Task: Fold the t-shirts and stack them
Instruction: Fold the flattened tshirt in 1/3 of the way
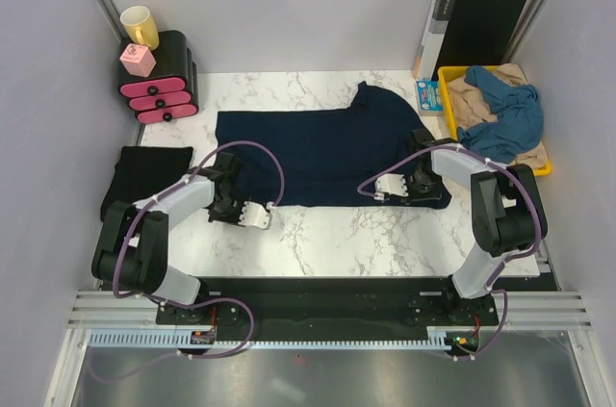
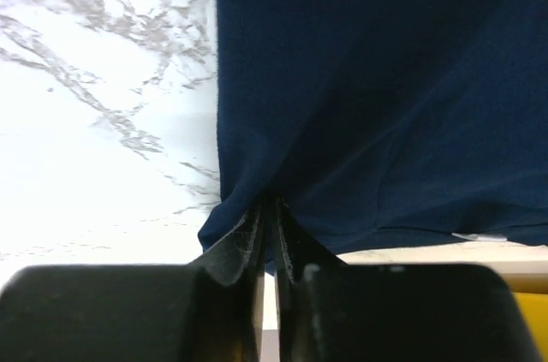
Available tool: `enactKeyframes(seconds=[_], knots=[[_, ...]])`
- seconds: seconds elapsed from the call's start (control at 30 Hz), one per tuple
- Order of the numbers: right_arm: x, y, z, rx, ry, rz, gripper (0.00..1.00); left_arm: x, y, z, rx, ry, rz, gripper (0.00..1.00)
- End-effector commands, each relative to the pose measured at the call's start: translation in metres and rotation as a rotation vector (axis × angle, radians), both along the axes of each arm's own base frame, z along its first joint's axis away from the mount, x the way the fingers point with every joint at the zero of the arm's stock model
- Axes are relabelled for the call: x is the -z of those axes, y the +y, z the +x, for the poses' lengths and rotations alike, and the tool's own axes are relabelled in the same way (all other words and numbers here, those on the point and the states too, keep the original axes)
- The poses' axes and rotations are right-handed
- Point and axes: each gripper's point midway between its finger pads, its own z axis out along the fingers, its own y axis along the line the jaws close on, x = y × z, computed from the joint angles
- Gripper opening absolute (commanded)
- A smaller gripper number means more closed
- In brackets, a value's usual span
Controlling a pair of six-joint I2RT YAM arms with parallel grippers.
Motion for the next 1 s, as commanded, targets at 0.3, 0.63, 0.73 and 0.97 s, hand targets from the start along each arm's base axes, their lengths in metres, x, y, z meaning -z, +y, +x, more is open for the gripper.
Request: enactKeyframes(seconds=[0.3, 0.63, 0.73, 0.97], knots=[[-0.096, 0.042, 0.046, 0.023, -0.155, 0.186, 0.50, -0.117, -0.040, 0.062, -0.049, -0.265, -0.217, 0.18], [-0.086, 0.087, 0.129, 0.085, -0.235, 0.275, 0.38, -0.067, -0.033, 0.127, -0.099, -0.319, -0.126, 0.03], [-0.080, 0.098, 0.139, 0.071, -0.238, 0.282, 0.36, -0.055, -0.026, 0.143, -0.129, -0.330, -0.103, 0.02], [-0.068, 0.121, 0.122, 0.010, -0.165, 0.300, 0.37, -0.065, -0.024, 0.166, -0.177, -0.358, -0.117, 0.02]])
